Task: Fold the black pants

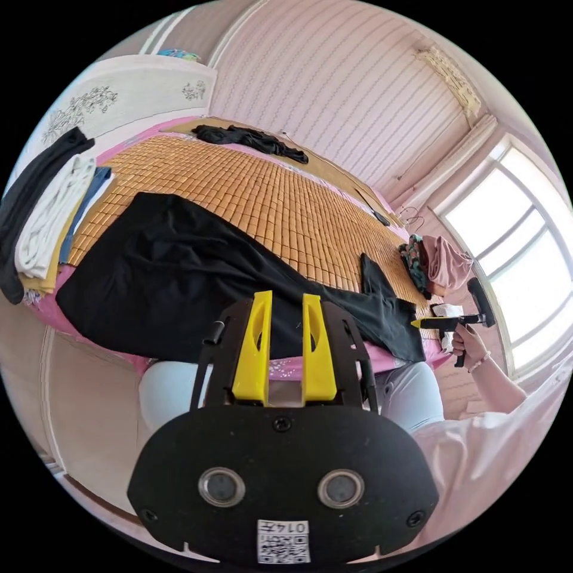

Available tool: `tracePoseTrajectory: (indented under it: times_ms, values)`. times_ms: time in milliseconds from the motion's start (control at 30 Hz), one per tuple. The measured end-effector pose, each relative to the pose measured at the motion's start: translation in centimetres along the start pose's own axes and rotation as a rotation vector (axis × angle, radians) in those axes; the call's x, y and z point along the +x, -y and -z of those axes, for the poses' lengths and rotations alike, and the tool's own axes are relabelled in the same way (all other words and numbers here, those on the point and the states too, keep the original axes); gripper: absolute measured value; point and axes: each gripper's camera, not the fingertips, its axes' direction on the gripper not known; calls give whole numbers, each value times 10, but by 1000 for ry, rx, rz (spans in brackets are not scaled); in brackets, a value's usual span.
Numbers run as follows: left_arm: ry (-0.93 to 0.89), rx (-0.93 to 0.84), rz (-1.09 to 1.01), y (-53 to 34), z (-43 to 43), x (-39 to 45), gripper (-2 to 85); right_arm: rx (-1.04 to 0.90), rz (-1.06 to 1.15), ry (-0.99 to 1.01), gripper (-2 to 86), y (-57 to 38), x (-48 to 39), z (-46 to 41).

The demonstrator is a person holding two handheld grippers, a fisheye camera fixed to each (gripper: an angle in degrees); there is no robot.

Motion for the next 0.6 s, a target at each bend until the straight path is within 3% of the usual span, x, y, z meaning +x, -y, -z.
tracePoseTrajectory:
  times_ms: [100,233,367,433,600]
  values:
    - [-19,-81,-34,21,-49,20,87,34,-216,-108,153,-38,71,0]
    - [-15,-211,-89,49,-128,55,113,-11,-381,-182,160,-69,133,-15]
    - [37,-427,-118,58,-213,83,95,-59,-440,-61,74,-84,178,-44]
    - [152,-391,-168,59,-223,92,67,-51,-442,-24,19,-92,190,-46]
    - [77,-396,-168,73,-220,95,-5,196,-372,140,-1,-124,216,17]
